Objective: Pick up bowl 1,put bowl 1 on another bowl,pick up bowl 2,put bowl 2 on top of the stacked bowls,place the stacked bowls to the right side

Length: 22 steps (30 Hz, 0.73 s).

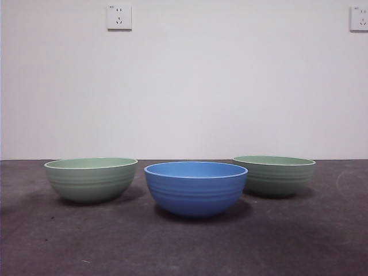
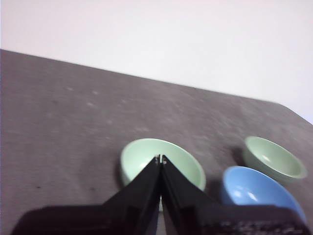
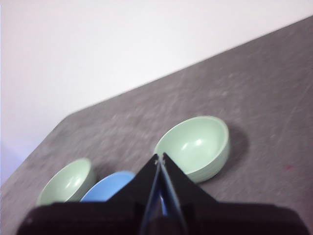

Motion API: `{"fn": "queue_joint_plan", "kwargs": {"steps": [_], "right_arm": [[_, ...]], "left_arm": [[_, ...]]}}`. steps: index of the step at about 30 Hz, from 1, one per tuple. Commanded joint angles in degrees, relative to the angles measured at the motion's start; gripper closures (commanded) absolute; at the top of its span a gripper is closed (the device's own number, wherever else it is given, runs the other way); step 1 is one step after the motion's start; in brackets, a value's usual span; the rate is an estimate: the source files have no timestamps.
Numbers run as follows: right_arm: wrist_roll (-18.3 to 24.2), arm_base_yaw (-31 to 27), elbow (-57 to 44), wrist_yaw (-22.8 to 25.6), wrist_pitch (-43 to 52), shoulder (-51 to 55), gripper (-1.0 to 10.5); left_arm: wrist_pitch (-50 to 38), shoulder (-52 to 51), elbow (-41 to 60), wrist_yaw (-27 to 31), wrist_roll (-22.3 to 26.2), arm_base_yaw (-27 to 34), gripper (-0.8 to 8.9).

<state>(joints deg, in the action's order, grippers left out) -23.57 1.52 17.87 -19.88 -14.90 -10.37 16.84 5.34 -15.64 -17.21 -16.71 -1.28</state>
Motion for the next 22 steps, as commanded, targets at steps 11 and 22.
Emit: {"fn": "queue_joint_plan", "kwargs": {"steps": [11, 22], "right_arm": [[25.44, 0.83, 31.34, -8.96, -33.4, -24.04, 9.6], [33.55, 3.98, 44.68, -8.9, -53.09, -33.27, 9.6]], "left_arm": [[22.51, 19.21, -23.23, -16.06, 15.08, 0.2, 8.22], [43.06, 30.42, -36.74, -20.68, 26.27, 0.07, 8.22]]}}
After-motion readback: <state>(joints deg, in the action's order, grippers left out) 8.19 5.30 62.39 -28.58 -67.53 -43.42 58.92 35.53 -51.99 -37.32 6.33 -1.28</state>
